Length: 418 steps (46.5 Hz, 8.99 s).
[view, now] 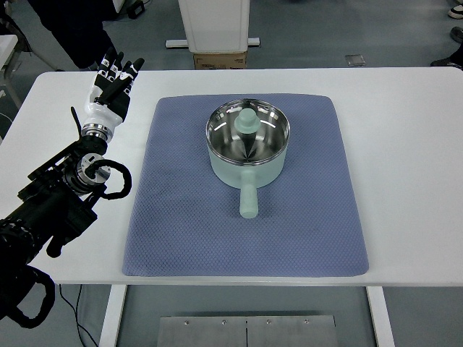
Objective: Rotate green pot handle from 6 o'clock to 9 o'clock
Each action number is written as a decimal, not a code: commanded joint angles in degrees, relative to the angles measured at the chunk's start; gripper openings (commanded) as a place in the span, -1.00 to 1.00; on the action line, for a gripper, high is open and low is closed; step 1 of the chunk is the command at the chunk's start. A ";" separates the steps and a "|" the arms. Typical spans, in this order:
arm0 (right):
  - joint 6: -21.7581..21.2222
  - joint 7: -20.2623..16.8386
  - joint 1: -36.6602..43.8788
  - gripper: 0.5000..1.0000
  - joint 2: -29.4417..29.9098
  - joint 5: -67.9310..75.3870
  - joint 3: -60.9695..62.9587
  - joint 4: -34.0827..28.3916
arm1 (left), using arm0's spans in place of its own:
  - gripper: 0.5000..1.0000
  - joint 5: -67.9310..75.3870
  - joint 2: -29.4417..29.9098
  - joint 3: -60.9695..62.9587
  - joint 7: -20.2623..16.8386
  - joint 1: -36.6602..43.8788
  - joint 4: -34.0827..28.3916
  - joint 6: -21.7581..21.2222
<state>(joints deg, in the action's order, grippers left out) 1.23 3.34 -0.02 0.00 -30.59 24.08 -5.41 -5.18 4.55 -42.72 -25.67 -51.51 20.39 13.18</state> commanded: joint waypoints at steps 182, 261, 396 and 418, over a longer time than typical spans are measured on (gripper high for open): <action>0.00 0.00 0.02 1.00 0.00 0.00 0.00 -0.04 | 1.00 99.48 23.49 33.74 -9.33 -26.10 56.07 2.11; 0.00 0.00 0.02 1.00 0.00 0.00 0.00 -0.04 | 1.00 102.65 14.00 45.44 -9.33 -27.42 49.57 9.67; 0.00 0.00 0.02 1.00 0.00 0.00 0.00 -0.04 | 1.00 113.72 20.41 47.64 -9.33 -28.56 50.01 8.88; 0.00 0.00 0.02 1.00 0.00 0.00 0.00 -0.04 | 1.00 113.72 23.40 49.22 -9.33 -30.06 50.53 8.88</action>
<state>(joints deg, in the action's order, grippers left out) 1.23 3.34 -0.01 0.00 -30.59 24.08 -5.44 108.54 27.31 6.25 -35.00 -81.52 70.94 22.12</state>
